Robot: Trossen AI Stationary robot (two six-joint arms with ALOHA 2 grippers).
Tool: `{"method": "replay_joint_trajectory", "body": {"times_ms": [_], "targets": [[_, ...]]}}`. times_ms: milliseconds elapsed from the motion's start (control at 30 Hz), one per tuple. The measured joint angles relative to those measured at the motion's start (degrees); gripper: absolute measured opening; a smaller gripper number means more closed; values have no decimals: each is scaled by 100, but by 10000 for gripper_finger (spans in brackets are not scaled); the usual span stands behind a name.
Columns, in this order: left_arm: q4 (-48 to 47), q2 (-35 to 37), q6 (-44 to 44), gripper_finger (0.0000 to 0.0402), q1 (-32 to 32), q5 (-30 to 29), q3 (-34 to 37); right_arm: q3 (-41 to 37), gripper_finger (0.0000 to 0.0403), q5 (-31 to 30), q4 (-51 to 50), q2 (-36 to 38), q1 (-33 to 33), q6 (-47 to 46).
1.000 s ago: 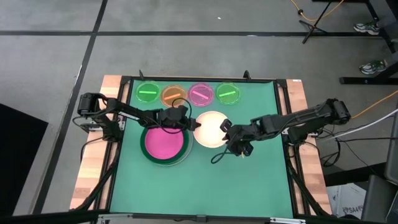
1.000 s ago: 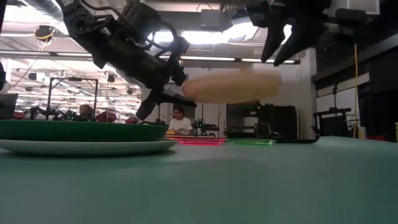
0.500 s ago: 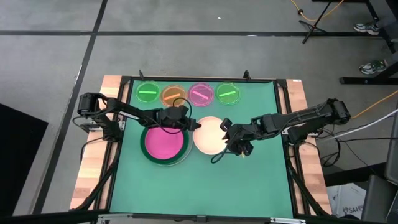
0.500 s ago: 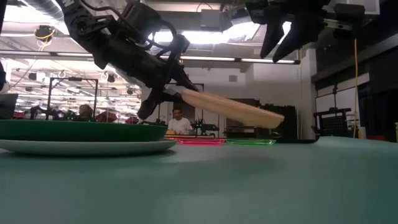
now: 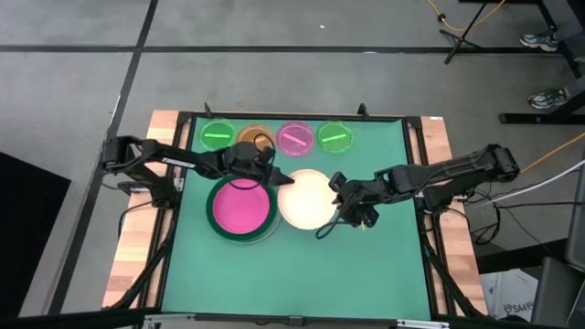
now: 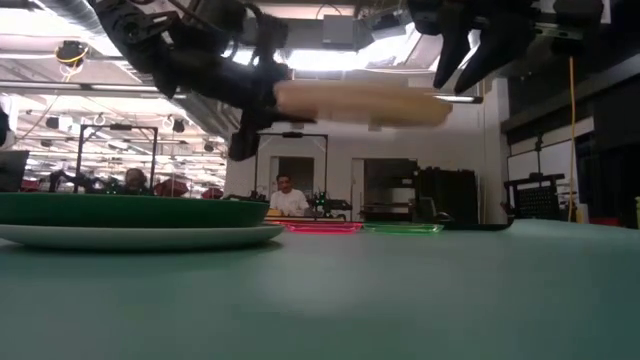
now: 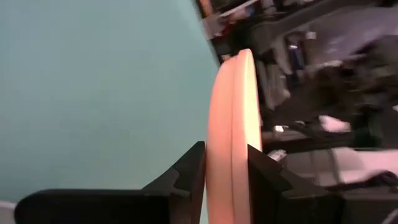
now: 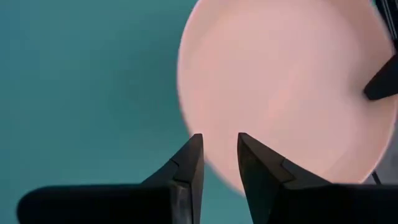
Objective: Stack plastic plates
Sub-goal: Stack the light orange plate on top of the the pink plate
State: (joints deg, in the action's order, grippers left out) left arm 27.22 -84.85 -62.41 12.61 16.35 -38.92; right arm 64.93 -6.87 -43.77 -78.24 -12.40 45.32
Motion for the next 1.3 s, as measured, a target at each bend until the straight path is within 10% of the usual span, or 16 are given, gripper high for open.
{"method": "replay_joint_trajectory", "body": {"times_ms": [733, 1300], "targets": [[-4013, 2261, 1212, 81, 941, 714, -4, 0, 88, 4, -26, 26, 0, -4], [-6918, 3133, 2254, 81, 1264, -117, -4, 0, 88, 3, -2, 26, 0, -4]]}}
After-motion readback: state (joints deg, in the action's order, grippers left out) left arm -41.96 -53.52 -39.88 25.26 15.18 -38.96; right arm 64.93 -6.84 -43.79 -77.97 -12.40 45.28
